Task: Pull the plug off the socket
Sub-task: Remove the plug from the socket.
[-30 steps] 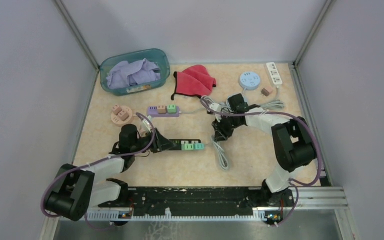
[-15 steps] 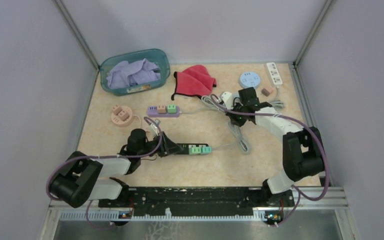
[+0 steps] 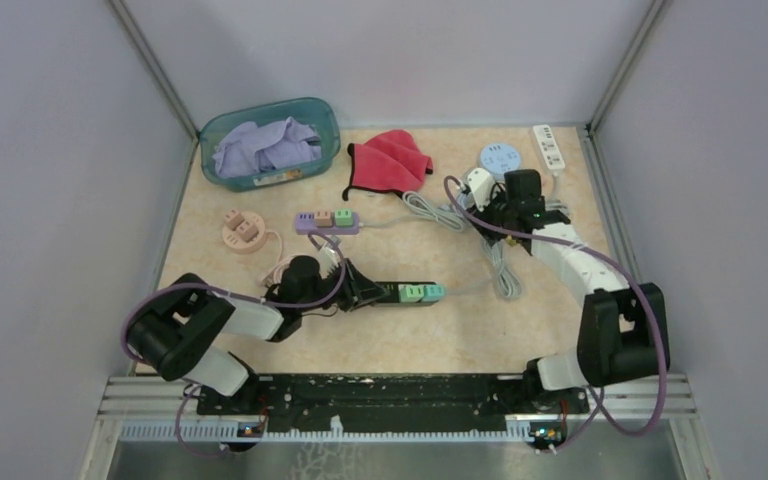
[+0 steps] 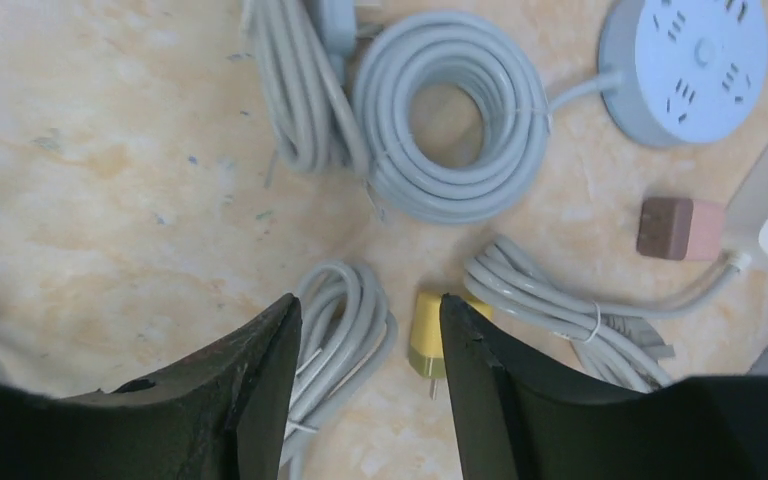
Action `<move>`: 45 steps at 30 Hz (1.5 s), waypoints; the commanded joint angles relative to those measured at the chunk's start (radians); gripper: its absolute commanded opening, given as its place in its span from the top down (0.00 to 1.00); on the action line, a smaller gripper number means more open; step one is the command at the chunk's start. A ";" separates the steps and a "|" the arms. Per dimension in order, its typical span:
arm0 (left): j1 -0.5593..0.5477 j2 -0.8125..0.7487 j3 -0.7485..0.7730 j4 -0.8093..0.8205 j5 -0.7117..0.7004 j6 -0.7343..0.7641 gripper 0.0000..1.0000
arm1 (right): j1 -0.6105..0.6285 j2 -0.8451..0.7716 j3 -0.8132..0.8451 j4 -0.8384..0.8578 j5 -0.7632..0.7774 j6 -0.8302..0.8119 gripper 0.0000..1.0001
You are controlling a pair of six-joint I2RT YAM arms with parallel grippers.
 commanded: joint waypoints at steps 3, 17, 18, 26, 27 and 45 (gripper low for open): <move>-0.013 -0.016 0.003 -0.098 -0.091 0.037 1.00 | -0.022 -0.156 -0.064 0.002 -0.581 -0.125 0.40; -0.029 0.048 0.022 -0.066 -0.059 0.056 1.00 | 0.141 -0.121 -0.139 -0.260 -0.956 -0.655 0.21; -0.031 0.053 0.023 -0.064 -0.058 0.056 1.00 | 0.159 -0.113 -0.138 -0.243 -0.937 -0.624 0.21; -0.042 0.077 0.029 -0.041 -0.053 0.047 1.00 | 0.324 -0.070 -0.129 -0.142 -0.776 -0.500 0.32; -0.042 0.077 0.030 -0.041 -0.054 0.047 1.00 | 0.341 -0.061 -0.126 -0.142 -0.756 -0.499 0.34; -0.042 -0.179 -0.022 -0.124 -0.154 0.283 0.17 | 0.394 0.002 -0.056 -0.261 -0.681 -0.558 1.00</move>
